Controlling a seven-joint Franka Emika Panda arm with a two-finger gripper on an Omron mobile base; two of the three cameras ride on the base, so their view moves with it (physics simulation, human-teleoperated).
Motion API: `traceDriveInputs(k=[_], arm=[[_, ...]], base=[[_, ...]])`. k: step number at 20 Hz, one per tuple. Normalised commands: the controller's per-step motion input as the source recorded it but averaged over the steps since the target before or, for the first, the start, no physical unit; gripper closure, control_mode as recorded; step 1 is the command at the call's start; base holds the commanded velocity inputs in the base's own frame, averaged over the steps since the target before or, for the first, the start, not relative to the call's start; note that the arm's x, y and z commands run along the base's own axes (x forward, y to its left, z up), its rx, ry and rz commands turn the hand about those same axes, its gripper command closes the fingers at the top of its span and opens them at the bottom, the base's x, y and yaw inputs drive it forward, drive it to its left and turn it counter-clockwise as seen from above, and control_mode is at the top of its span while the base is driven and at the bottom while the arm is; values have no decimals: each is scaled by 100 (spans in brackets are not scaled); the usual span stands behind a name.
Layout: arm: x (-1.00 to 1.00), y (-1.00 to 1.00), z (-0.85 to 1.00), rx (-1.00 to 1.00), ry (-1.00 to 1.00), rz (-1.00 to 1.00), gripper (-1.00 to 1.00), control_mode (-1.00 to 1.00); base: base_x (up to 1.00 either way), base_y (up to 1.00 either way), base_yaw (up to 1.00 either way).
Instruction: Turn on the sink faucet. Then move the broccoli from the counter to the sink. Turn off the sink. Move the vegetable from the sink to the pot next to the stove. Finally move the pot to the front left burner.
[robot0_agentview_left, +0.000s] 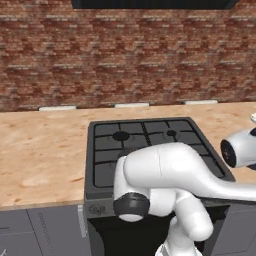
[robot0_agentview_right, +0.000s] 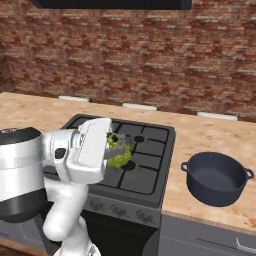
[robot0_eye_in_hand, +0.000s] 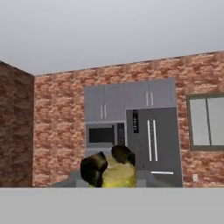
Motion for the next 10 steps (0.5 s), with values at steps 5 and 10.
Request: traceDriveInputs(k=[5,10], arm=[[81,-14,4,22,-36,23,100,-100],[64,-23,34,20,-11,11,100,-100]], base=[[0,0,0],[0,0,0]])
